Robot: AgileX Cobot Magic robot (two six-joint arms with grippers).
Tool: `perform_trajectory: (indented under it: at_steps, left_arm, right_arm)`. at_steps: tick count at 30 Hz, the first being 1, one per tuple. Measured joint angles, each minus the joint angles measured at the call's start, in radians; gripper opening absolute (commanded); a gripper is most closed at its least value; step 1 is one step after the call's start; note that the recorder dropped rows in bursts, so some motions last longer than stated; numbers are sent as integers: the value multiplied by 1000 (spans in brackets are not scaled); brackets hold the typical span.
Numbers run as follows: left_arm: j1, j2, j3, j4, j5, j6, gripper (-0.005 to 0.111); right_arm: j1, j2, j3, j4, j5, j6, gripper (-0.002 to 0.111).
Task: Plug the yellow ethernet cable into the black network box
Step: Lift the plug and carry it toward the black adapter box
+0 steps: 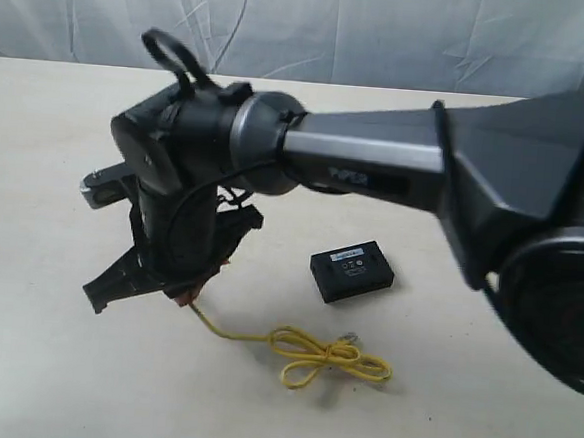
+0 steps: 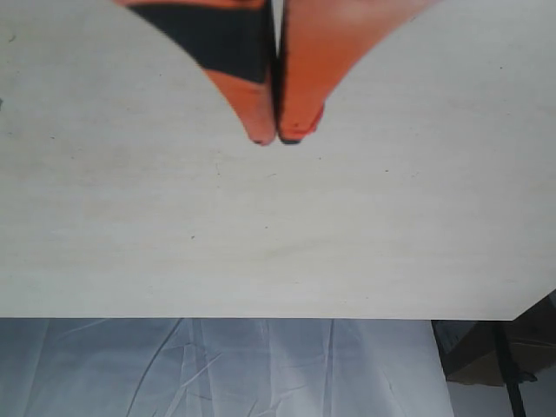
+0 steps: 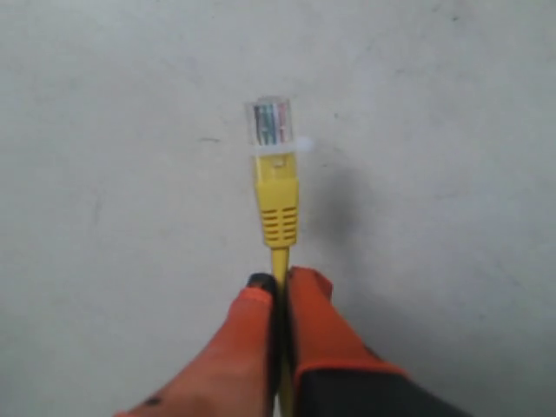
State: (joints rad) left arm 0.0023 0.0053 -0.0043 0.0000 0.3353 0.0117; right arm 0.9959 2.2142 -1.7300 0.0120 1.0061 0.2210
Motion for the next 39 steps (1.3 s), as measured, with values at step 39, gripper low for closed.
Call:
perform_trajectory:
  at_steps: [39]
  left_arm:
    - [0,0,0,-7,-60,0,0]
  right_arm:
    - [-420,-604,991,-75,-431,-82,0]
